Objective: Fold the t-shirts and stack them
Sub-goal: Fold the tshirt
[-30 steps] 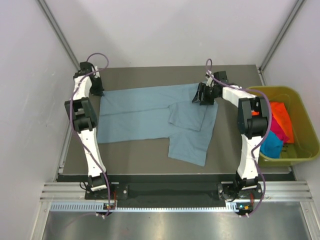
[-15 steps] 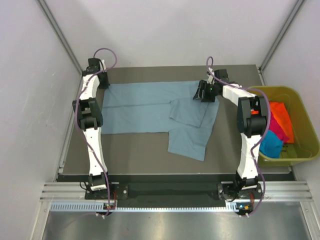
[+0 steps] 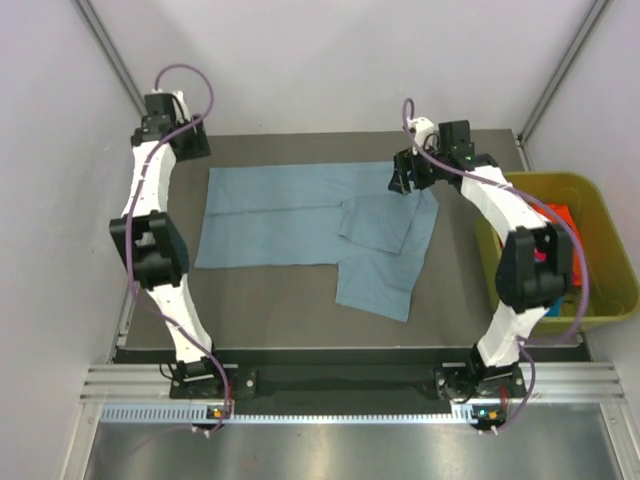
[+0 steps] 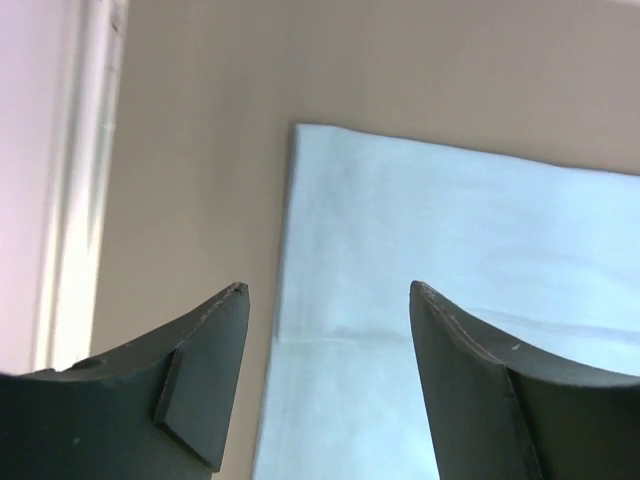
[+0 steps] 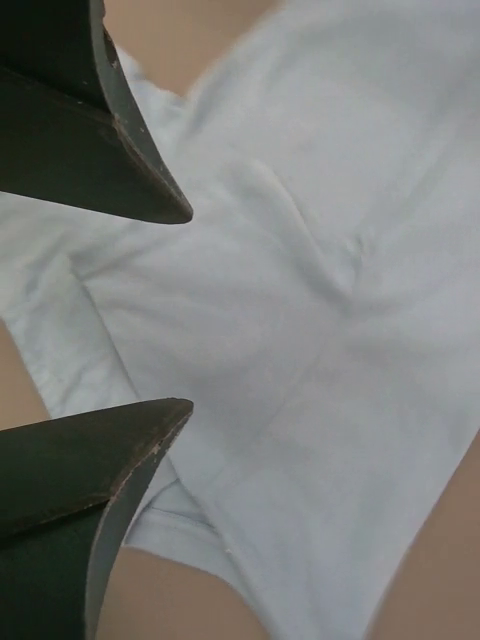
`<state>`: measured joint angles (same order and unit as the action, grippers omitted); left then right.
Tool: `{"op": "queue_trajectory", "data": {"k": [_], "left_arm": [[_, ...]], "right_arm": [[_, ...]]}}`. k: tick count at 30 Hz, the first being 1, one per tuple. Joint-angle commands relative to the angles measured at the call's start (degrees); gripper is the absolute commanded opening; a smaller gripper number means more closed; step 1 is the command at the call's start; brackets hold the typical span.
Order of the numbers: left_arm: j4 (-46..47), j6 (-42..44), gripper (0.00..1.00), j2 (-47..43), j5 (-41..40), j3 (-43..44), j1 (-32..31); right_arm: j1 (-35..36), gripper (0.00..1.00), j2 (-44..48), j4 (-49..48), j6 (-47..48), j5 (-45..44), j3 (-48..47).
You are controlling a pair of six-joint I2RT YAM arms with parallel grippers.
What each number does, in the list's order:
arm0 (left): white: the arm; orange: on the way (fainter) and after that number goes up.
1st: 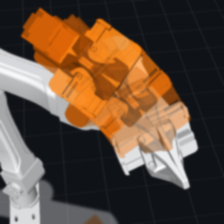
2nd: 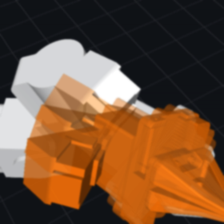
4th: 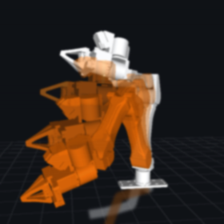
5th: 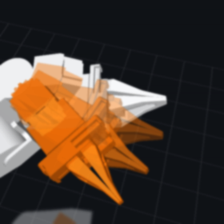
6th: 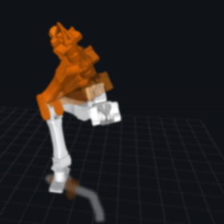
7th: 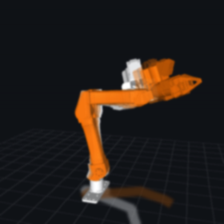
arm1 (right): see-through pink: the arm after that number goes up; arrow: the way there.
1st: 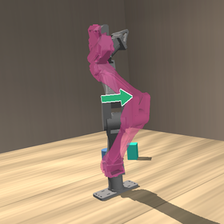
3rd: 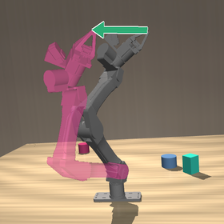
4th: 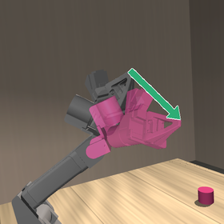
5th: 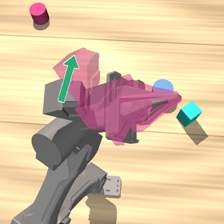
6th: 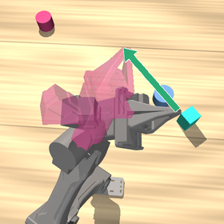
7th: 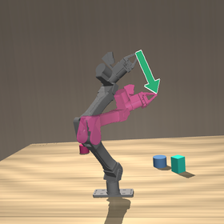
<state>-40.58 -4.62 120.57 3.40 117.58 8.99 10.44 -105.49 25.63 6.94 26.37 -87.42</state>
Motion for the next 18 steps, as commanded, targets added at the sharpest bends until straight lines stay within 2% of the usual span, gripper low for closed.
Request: {"op": "queue_trajectory", "data": {"k": [1, 2, 5, 8, 13, 18], "left_arm": [[2.52, -0.65, 0.7, -10.6, 4.77, -8.05, 0.06], [1.74, -0.56, 0.67, -11.41, 5.65, -11.46, 0.06], [1.55, -0.3, 0.64, -15.18, 6.44, -18.58, 0.15], [3.13, -1.17, 0.61, -19.05, 5.92, -25.18, 0.06], [4.63, -2.05, 0.61, -24.06, 4.34, -30.38, 0.06], [4.98, -2.58, 0.61, -26.7, 4.42, -33.11, 0.15]], "right_arm": [[6.68, 0.7, 12.29, 8.01, 21.05, 3.16, 8.55], [7.83, 0.7, 14.33, 9.08, 28.67, 2.29, 14.41], [12.4, 0.69, 22.5, 12.16, 38.9, -0.52, 24.79], [16.01, 0.68, 30.24, 14.79, 45.23, -1.41, 32.8], [24.17, 0.68, 40.26, 17.87, 49.57, -6.59, 41.09], [30.24, 0.66, 43.18, 17.27, 51.15, -11.07, 46.63]]}}
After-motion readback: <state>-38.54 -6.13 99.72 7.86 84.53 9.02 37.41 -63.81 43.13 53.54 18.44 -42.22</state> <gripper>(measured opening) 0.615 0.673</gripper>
